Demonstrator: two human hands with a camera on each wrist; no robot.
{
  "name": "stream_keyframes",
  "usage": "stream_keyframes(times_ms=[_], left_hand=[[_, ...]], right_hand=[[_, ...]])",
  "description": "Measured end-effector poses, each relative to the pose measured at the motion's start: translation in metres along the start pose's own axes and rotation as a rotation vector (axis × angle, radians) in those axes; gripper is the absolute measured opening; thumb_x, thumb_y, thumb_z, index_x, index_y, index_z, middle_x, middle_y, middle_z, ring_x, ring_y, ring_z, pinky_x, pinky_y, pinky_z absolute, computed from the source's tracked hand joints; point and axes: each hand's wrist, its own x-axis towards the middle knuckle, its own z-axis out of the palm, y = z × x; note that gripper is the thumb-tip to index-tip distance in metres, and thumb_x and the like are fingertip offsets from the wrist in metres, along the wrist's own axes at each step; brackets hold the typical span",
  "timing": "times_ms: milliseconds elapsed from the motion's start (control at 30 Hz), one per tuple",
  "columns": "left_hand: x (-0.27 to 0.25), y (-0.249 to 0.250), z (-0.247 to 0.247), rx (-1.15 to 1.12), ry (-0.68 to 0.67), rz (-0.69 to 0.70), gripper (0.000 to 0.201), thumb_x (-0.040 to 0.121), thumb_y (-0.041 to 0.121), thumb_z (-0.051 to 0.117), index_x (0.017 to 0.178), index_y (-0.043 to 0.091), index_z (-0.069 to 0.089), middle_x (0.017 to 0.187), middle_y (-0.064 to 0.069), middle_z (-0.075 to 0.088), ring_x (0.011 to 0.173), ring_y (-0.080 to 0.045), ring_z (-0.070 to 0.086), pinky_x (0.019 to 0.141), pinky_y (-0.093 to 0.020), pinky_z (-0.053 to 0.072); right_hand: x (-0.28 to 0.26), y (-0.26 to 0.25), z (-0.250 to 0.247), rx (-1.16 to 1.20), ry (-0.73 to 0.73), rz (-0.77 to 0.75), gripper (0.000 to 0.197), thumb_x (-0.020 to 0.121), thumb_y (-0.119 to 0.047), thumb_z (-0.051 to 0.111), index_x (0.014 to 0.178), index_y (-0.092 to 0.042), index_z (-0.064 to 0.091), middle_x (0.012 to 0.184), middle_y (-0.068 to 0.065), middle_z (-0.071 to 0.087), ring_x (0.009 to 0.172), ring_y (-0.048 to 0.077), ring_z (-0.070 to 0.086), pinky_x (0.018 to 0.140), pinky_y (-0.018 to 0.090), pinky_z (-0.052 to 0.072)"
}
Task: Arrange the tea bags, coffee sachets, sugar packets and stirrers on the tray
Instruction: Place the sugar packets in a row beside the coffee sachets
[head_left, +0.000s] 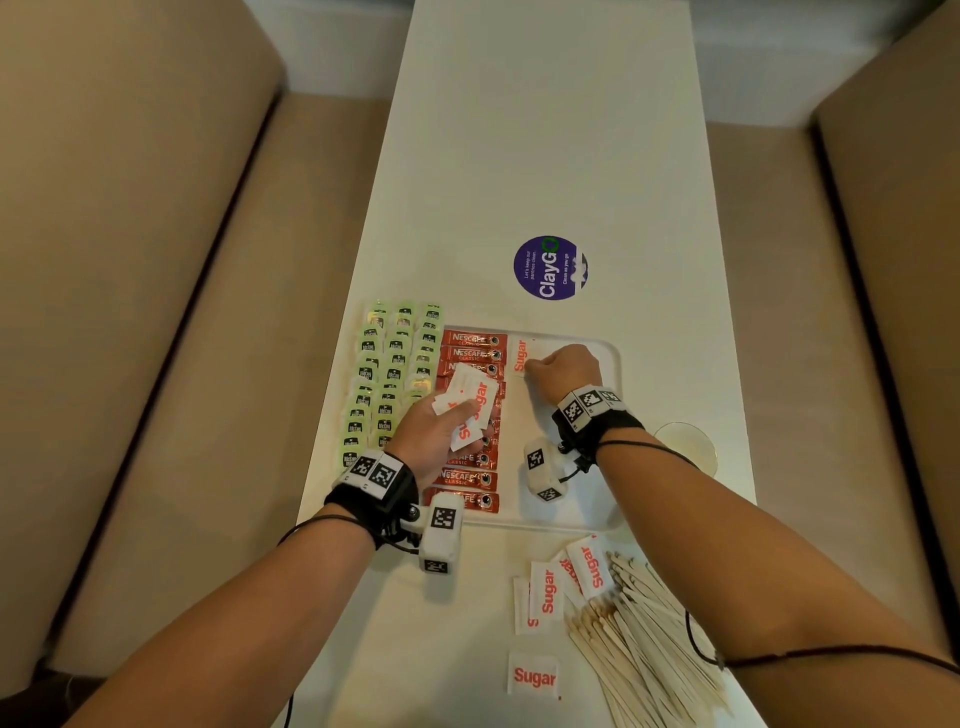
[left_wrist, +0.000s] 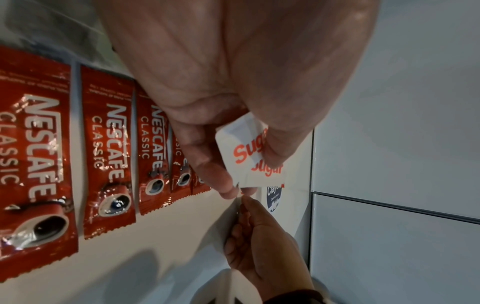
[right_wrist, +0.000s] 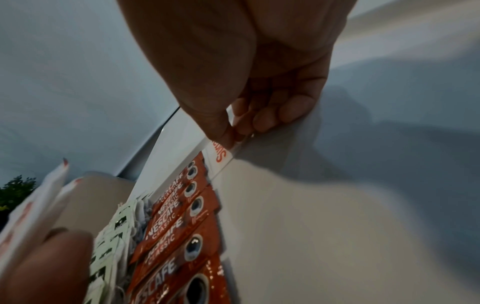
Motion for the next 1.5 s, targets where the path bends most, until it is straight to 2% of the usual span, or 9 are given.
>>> stream_keyframes(times_ms=[167,233,367,533,833,1133,1200,1300,1500], left_hand=[[0.000,0.001,-0.001,-0.041,0.021,-0.006,0.020,0.099,0.010,0.061,0.119,0.010,0.062,0.100,-0.016,0.075,0.089,-0.031,0.074,0.065,-0.034,0.060],[0.000,0.001,-0.001,-0.049,0.025,-0.009,0.018,0.099,0.010,0.061,0.116,0.011,0.063,0.100,-0.016,0.075,0.091,-0.033,0.074,0.069,-0.037,0.060],[-0.001,0.003,0.000,-0.056,0.022,-0.012,0.020,0.099,0.010,0.061,0.118,0.009,0.062,0.104,-0.017,0.075,0.094,-0.035,0.073,0.069,-0.036,0.062],[-0.004,0.003,0.003,-0.040,-0.043,-0.002,0.021,0.099,0.009,0.059,0.119,0.007,0.065,0.109,-0.016,0.075,0.093,-0.030,0.073,0.078,-0.040,0.061],[-0.007,-0.004,0.005,0.036,-0.028,-0.010,0.023,0.099,0.013,0.061,0.120,0.007,0.067,0.112,-0.014,0.075,0.096,-0.029,0.074,0.069,-0.033,0.059],[-0.002,-0.005,0.003,0.026,0.036,-0.023,0.019,0.098,0.013,0.062,0.116,0.008,0.066,0.102,-0.013,0.075,0.093,-0.031,0.073,0.071,-0.036,0.061],[-0.002,-0.005,0.002,0.027,0.036,-0.027,0.020,0.098,0.013,0.062,0.117,0.008,0.066,0.103,-0.013,0.075,0.092,-0.029,0.073,0.071,-0.037,0.060],[-0.002,-0.005,0.001,0.025,0.043,-0.032,0.019,0.098,0.013,0.063,0.116,0.009,0.066,0.103,-0.013,0.076,0.094,-0.030,0.073,0.074,-0.038,0.061],[-0.001,-0.003,-0.001,0.012,0.031,-0.032,0.018,0.098,0.013,0.063,0.115,0.010,0.066,0.102,-0.014,0.075,0.090,-0.029,0.073,0.073,-0.038,0.061]], right_hand=[[-0.009,-0.001,0.004,0.121,0.050,-0.059,0.027,0.093,-0.040,0.069,0.096,-0.015,0.057,0.090,-0.003,0.059,0.089,0.020,0.060,0.081,0.032,0.045],[-0.021,-0.003,0.003,0.198,-0.005,-0.142,0.029,0.095,-0.043,0.066,0.088,-0.015,0.062,0.086,0.002,0.065,0.090,0.022,0.065,0.083,0.036,0.052],[-0.054,0.001,-0.004,0.257,-0.153,-0.289,0.052,0.098,-0.051,0.059,0.088,-0.001,0.067,0.087,0.016,0.072,0.074,0.021,0.066,0.071,0.026,0.050],[-0.068,0.017,-0.001,0.280,-0.275,-0.350,0.021,0.095,-0.035,0.070,0.091,-0.015,0.074,0.088,0.011,0.073,0.072,0.011,0.062,0.072,0.019,0.052],[-0.076,0.027,0.001,0.386,-0.225,-0.308,0.017,0.099,-0.028,0.065,0.093,-0.012,0.071,0.084,-0.003,0.073,0.068,-0.001,0.066,0.060,0.010,0.047],[-0.044,0.032,-0.015,0.253,0.008,-0.190,0.024,0.100,-0.028,0.062,0.092,-0.009,0.075,0.097,-0.002,0.075,0.080,0.014,0.069,0.075,0.027,0.055],[-0.029,0.030,-0.020,0.155,0.053,-0.152,0.031,0.100,-0.024,0.059,0.082,-0.002,0.071,0.098,0.001,0.074,0.079,0.016,0.068,0.065,0.025,0.052],[-0.012,0.027,-0.022,0.004,0.086,-0.107,0.042,0.098,-0.020,0.057,0.057,-0.014,0.054,0.088,0.004,0.074,0.073,0.021,0.068,0.056,0.025,0.045],[0.000,0.024,-0.025,-0.054,0.093,-0.019,0.034,0.094,-0.017,0.059,0.061,-0.011,0.062,0.068,0.002,0.066,0.054,0.011,0.057,0.044,0.020,0.036]])
